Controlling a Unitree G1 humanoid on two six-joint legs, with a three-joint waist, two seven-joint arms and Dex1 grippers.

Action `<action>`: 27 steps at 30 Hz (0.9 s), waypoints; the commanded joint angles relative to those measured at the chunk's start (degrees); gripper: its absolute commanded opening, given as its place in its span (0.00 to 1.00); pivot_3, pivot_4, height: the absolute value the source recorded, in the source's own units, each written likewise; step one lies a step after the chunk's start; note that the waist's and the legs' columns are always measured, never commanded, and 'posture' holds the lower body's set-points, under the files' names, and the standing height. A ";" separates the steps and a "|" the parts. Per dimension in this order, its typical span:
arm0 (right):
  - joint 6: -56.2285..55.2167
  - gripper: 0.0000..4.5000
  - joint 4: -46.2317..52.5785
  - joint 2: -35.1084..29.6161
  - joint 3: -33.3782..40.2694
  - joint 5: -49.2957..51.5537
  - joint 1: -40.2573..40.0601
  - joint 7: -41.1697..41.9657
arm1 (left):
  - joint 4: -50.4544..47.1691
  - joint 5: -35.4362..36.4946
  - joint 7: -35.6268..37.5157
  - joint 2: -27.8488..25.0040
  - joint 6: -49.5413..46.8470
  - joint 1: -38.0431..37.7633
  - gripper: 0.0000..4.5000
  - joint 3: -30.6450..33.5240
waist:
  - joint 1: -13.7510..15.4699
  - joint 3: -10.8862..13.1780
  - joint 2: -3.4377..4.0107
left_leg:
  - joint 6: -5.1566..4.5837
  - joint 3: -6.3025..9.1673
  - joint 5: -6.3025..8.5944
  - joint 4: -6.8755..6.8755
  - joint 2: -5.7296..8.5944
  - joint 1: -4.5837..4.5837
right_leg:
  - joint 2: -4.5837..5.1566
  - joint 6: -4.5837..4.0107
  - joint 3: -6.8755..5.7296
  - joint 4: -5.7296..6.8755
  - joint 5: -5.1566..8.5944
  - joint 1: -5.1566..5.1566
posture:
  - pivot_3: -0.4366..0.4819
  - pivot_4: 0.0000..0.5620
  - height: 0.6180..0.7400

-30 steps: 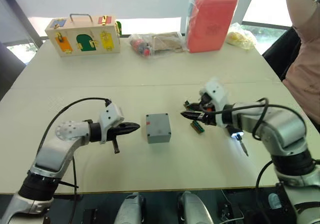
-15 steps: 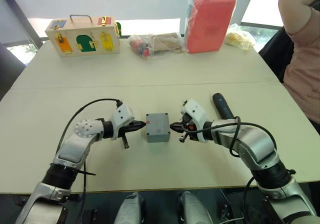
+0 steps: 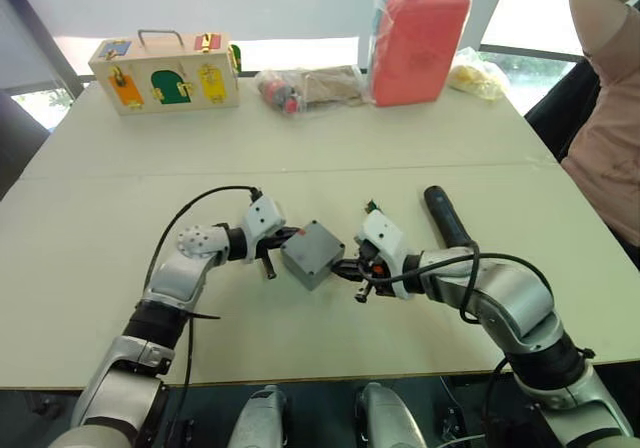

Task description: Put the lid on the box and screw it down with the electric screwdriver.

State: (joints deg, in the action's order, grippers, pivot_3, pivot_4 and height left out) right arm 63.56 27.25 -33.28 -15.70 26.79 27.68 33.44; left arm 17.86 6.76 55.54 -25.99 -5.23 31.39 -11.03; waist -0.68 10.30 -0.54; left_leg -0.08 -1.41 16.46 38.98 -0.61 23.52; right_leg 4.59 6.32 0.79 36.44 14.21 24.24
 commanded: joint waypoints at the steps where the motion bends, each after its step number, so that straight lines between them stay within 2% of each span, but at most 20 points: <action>1: -1.40 0.00 0.83 -3.16 2.42 -1.06 2.11 1.25 | -0.77 -0.33 2.18 -3.72 2.11 -0.28 0.00 1.53 | -0.01 0.00 0.00 | 0.00 0.00 0.00 0.00 0.00 0.00 | 0.00 0.00 0.00 0.00 0.00 0.00 | 0.48 0.27 0.92; 7: -7.72 0.00 -6.76 -4.13 3.34 -5.18 4.67 1.39 | -6.15 1.62 4.41 -7.91 -0.13 -3.57 0.00 2.93 | -0.05 0.00 0.01 | -0.02 -0.01 0.01 -0.02 -0.04 -0.01 | -0.01 0.00 0.00 0.00 0.00 0.02 | 0.48 0.27 0.92; 13: -16.17 0.00 -15.88 1.66 0.79 -9.75 6.87 0.60 | -19.21 4.73 8.18 -13.14 -6.60 -11.73 0.00 3.11 | -0.28 0.00 0.00 | -0.02 -0.06 0.01 0.00 -0.07 0.01 | 0.03 0.00 0.05 -0.01 0.00 0.01 | 0.48 0.27 0.92; 17: -21.20 0.00 -19.86 5.47 -0.94 -11.17 6.29 2.24 | -22.69 5.63 7.74 -12.96 -9.70 -12.82 0.00 2.29 | -0.07 0.01 0.00 | -0.03 -0.05 0.02 -0.01 -0.10 0.00 | -0.01 0.00 0.04 0.04 0.00 0.06 | 0.48 0.27 0.92; 21: -22.69 0.00 -20.75 5.96 -1.89 -12.11 5.51 4.02 | -23.20 5.35 6.66 -11.89 -10.54 -12.24 0.00 2.01 | 0.10 0.00 0.00 | -0.02 -0.03 0.01 0.03 -0.08 0.00 | 0.03 0.00 0.03 0.09 0.00 0.03 | 0.48 0.27 0.92; 27: -20.24 0.00 -16.15 4.87 -1.90 -10.66 3.16 7.84 | -19.86 4.09 5.20 -9.92 -9.30 -8.70 0.00 1.32 | 0.02 0.00 -0.01 | -0.02 -0.03 0.01 0.05 0.02 0.00 | 0.03 0.00 0.04 0.09 0.00 0.01 | 0.48 0.27 0.92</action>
State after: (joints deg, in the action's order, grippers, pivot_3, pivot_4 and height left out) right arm 43.11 7.54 -28.21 -17.81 14.92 30.82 39.78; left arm -1.81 11.05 61.25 -36.23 -15.66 21.25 -10.12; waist -0.66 10.30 -0.55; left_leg -0.10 -1.44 16.47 39.03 -0.60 23.52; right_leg 4.60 6.32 0.82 36.53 14.21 24.25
